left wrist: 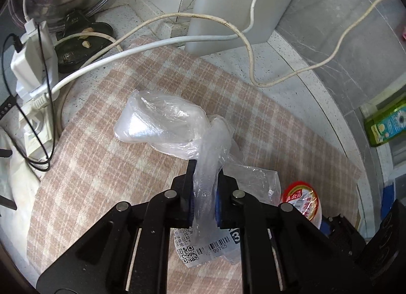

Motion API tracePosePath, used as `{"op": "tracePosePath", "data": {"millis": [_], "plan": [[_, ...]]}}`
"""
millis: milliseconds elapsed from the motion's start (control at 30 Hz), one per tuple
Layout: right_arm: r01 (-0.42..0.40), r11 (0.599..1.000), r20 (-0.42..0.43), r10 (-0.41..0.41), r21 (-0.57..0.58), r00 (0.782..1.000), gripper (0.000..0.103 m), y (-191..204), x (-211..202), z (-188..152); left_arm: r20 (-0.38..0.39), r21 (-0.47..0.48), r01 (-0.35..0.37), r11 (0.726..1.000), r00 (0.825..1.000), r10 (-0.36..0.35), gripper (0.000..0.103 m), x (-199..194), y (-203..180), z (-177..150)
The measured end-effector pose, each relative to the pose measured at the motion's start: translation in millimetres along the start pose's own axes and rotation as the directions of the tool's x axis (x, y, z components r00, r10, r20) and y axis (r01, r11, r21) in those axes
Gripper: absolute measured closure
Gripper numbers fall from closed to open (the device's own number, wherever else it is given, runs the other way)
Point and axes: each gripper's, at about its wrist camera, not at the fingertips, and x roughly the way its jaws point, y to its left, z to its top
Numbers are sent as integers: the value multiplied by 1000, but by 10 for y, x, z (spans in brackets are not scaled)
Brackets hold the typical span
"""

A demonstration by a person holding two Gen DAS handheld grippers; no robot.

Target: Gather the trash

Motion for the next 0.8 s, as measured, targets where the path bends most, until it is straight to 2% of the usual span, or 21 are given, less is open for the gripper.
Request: {"op": "tracePosePath", "data": {"millis": [333, 800], "plan": [[-28, 998, 27, 26, 60, 999, 42, 13, -406, -225, 24, 30, 17, 999, 1000, -17, 93, -354, 69, -521], [-51, 989, 41, 45, 141, 998, 42, 284, -943, -678, 46, 99, 21, 995, 999, -26, 93, -813, 360, -1217]]}}
